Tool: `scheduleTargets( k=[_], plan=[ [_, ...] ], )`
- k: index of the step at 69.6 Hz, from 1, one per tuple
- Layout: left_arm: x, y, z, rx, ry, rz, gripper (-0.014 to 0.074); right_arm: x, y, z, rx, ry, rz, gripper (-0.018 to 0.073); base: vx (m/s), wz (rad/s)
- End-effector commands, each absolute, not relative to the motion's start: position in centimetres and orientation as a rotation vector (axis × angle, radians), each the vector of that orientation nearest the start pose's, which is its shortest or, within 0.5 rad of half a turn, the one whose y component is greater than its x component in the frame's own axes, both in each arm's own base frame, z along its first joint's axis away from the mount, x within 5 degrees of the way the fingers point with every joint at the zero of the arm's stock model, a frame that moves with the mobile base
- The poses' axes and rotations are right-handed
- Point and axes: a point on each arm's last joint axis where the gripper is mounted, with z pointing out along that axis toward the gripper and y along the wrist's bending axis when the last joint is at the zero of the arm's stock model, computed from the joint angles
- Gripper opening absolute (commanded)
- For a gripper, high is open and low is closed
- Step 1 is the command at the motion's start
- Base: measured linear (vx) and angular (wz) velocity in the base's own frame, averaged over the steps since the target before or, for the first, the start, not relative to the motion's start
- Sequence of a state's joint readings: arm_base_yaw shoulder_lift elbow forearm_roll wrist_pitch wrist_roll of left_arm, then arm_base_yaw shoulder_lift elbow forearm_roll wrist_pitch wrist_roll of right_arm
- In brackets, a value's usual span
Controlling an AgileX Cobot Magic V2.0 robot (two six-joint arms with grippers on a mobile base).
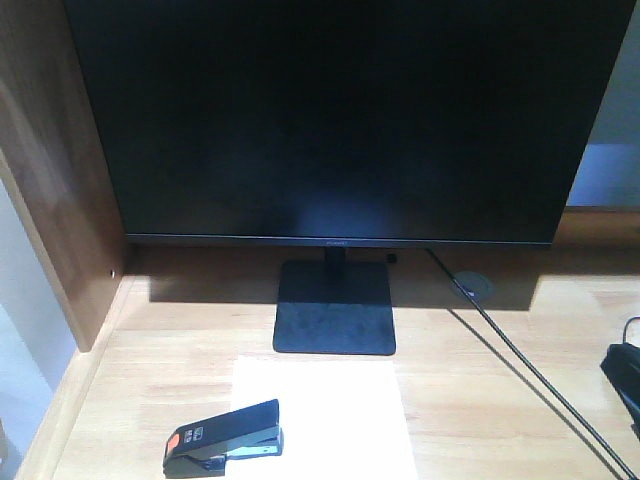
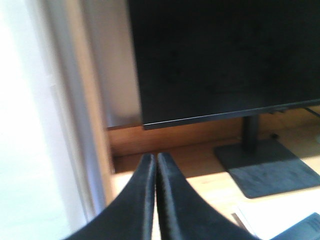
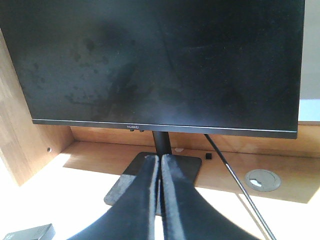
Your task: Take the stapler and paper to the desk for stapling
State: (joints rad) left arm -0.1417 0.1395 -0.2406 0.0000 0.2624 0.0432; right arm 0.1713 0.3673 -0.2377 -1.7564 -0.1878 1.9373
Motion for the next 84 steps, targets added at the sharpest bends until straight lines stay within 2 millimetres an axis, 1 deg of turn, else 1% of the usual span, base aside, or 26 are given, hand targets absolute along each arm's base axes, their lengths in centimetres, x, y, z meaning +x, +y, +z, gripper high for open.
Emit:
scheduleTargets(
  k=[1, 17, 27, 34, 37, 84],
  plan=[
    [5.3, -0.6, 26.7, 0.091, 1.533, -0.077, -0.0006, 8.8, 3.0, 27.4, -0.142, 1.632, 0.373, -0.0006, 0.00, 0.00],
    [4.8, -0.3, 23.3, 0.048, 1.540, -0.030, -0.0006, 8.8, 3.0, 27.4, -0.142, 1.632, 0.373, -0.0006, 0.00, 0.00],
    [5.3, -0.1, 21.1, 0.017, 1.573, -0.018, -0.0006, 8.8, 3.0, 27.4, -0.143, 1.632, 0.374, -0.0006, 0.00, 0.00],
    [5.7, -0.1, 19.4, -0.004, 1.560, -0.021, -0.0006, 8.8, 3.0, 27.4, -0.143, 1.632, 0.374, -0.0005, 0.00, 0.00],
    [5.7, -0.1, 19.0, -0.005, 1.562, -0.021, -0.0006, 8.8, 3.0, 27.4, -0.143, 1.632, 0.374, -0.0005, 0.00, 0.00],
    [5.7, -0.1, 19.0, -0.002, 1.576, -0.019, -0.0006, 8.8, 3.0, 27.4, -0.142, 1.632, 0.374, -0.0005, 0.00, 0.00]
  ],
)
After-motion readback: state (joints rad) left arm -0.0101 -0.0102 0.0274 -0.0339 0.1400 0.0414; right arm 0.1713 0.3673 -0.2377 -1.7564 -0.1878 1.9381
